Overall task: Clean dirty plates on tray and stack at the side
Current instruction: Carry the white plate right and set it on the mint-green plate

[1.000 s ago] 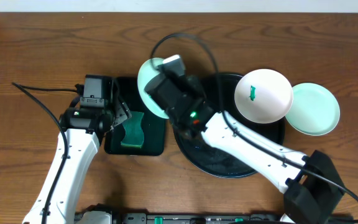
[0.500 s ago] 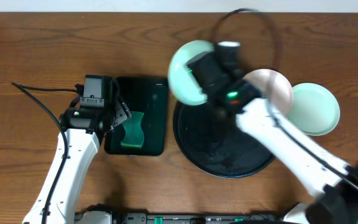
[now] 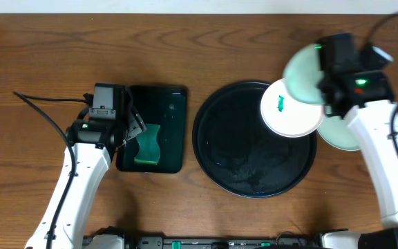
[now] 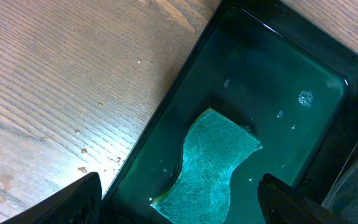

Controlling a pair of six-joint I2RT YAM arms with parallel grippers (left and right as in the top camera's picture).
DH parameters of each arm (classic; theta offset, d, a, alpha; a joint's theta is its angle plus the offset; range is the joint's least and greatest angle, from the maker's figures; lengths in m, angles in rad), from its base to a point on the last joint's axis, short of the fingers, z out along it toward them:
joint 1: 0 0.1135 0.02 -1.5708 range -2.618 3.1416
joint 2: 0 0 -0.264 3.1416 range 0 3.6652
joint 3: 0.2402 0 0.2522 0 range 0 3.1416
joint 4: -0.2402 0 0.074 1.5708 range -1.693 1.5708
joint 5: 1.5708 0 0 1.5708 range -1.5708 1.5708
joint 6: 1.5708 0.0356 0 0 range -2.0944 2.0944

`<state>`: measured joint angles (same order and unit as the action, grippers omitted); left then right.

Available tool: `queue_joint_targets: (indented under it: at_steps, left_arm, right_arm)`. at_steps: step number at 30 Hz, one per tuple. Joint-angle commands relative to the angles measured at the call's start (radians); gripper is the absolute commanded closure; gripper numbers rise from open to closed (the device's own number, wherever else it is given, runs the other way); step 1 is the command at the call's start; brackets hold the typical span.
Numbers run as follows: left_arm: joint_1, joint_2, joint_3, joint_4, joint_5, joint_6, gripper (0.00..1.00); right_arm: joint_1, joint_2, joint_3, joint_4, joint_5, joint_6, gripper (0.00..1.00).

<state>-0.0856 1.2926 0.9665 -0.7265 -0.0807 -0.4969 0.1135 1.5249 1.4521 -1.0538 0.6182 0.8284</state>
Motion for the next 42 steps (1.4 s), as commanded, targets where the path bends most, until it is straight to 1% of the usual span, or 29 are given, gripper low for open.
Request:
queue_joint_targets:
  at_steps: [1,8,13,19,25,38,42]
  left_arm:
    - [0.005,-0.003,0.017,-0.002,-0.002,0.006,0.2]
    - [0.005,-0.003,0.018,-0.002,-0.002,0.006,0.2]
    - [0.005,-0.003,0.017,-0.002,-0.002,0.006,0.2]
    - [0.005,-0.003,0.018,-0.002,-0.002,0.006,0.2]
    - [0.005,-0.003,0.017,-0.002,-0.002,0.006,0.2]
    - [0.005,-0.003,0.017,-0.002,-0.002,0.006,0.2]
    - [0.005,-0.003,0.017,-0.002,-0.002,0.006,0.2]
  right_arm:
    - [-0.096,-0.014,0.012,-0.034,0.019,0.058,0.98]
    - [-0.273,-0.014,0.009,-0.116,0.019,0.065,0.99]
    - [-0.341,-0.014,-0.025,-0.129,0.015,0.065,0.99]
    - [-0.358,-0.014,-0.129,-0.078,0.005,0.066,0.98]
    - [-0.378,-0.014,-0.237,-0.01,0.005,0.186,0.98]
    - [-0.381,-0.014,-0.433,0.196,0.005,0.188,0.99]
    - [-0.381,-0.014,-0.459,0.248,0.003,0.187,0.9]
